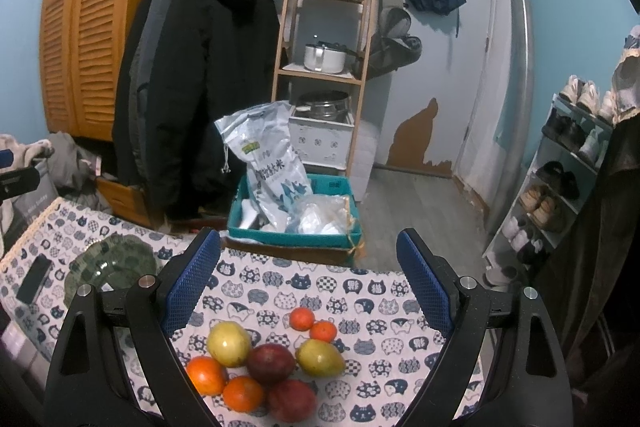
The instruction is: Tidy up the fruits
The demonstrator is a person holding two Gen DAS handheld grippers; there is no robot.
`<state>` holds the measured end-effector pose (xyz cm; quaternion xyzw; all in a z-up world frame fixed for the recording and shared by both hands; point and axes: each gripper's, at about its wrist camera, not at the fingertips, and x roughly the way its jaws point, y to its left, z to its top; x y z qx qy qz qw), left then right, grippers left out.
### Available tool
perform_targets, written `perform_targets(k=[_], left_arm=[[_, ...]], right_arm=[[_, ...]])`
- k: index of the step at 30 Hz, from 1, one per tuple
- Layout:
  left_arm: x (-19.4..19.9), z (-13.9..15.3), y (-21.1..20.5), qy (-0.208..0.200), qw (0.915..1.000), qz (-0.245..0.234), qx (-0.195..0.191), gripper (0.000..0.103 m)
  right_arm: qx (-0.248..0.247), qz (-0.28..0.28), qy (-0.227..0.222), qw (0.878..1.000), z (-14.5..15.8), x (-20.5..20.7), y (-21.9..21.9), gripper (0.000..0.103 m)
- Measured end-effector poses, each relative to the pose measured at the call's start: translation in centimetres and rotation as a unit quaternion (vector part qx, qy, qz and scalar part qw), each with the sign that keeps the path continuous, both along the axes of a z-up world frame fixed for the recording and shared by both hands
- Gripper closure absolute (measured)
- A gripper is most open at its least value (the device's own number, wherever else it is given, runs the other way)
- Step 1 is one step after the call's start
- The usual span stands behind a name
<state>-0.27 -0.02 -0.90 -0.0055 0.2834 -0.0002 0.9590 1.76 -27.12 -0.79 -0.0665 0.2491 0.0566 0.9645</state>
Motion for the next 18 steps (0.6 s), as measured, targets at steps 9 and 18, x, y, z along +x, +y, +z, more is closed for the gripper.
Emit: perform_targets(k=[9,18], left_arm=[[0.8,-1.2,-1.0,0.021,0.9997,-0.009,0.008,0.001],[2.0,-3.6,-2.3,0.062,0.9977,-0.024,0.015,0.001]], right_arm=[[0.009,-0.004,0.023,1.000,-1.3,0.3,-1.3,0.015],[-0.003,-0.011,0.070,0.998,-3.9,1.2,-2.0,0.015]])
